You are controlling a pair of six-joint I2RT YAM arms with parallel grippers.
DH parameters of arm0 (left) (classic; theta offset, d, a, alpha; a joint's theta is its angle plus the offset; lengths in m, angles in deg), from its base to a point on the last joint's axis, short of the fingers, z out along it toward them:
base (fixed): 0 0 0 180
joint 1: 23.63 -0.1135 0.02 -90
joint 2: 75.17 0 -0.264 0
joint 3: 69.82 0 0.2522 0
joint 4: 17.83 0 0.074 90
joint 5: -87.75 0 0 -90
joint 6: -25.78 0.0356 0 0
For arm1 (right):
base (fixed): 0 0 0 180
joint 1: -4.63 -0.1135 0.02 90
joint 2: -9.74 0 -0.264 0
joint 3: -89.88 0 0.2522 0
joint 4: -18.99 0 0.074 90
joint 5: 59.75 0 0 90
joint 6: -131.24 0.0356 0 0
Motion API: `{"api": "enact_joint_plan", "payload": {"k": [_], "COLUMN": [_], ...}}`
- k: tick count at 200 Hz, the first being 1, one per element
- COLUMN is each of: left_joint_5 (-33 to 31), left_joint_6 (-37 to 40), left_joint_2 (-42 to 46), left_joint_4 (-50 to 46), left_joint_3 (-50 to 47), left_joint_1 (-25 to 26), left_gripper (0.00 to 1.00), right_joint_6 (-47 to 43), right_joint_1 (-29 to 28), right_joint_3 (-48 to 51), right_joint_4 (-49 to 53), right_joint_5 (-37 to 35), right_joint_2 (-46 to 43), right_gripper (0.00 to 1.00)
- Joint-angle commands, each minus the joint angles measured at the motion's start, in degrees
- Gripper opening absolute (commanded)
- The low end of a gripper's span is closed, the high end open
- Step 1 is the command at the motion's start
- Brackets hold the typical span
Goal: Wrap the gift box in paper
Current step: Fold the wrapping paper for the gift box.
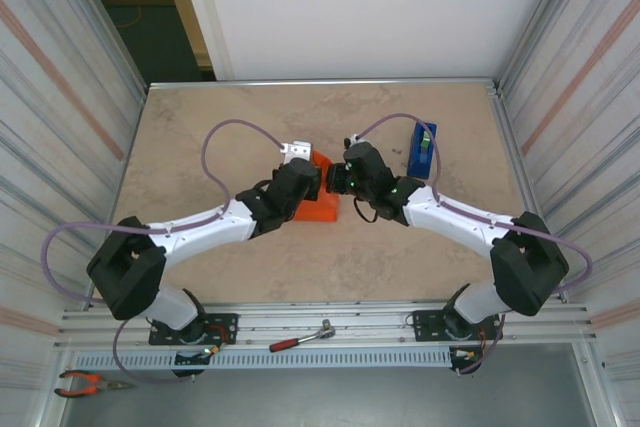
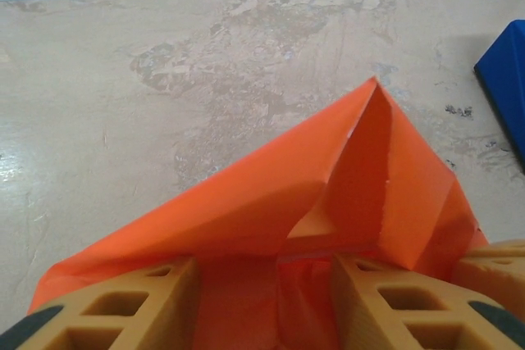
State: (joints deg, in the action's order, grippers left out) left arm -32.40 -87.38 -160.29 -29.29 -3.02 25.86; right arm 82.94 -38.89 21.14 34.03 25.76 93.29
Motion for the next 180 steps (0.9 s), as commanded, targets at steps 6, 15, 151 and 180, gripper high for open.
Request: {"api": "enact_joint_plan", "payload": {"k": [6, 15, 151, 180], "left_joint_5": [-0.4, -0.6, -2.6, -3.1], "left_joint_6": [0.2, 0.2, -0.5, -0.9], "left_joint_2": [-2.2, -2.2, -4.3, -4.5], "left_joint_4": [-7.3, -7.3, -7.7, -8.3], "left_joint_3": [-2.7, -2.8, -2.4, -2.2], "left_joint_1": [0.6, 0.6, 1.5, 1.6], "left_gripper": [0.46, 0.46, 0.46, 0.46], "right_joint_6": [1.4, 1.1, 2.1, 2.1], "right_joint_1": [2.5, 3.5, 18.4, 16.7], "right_joint_3": [-1.0, -1.6, -21.1, -25.9], "right_joint_4": [7.6, 7.8, 11.4, 12.8], "right_joint_5": [6.7, 7.7, 30.6, 34.8], "right_joint_2": [-2.4, -3.1, 15.9, 21.7], "right_gripper": [0.00, 0.00, 0.00, 0.00]}}
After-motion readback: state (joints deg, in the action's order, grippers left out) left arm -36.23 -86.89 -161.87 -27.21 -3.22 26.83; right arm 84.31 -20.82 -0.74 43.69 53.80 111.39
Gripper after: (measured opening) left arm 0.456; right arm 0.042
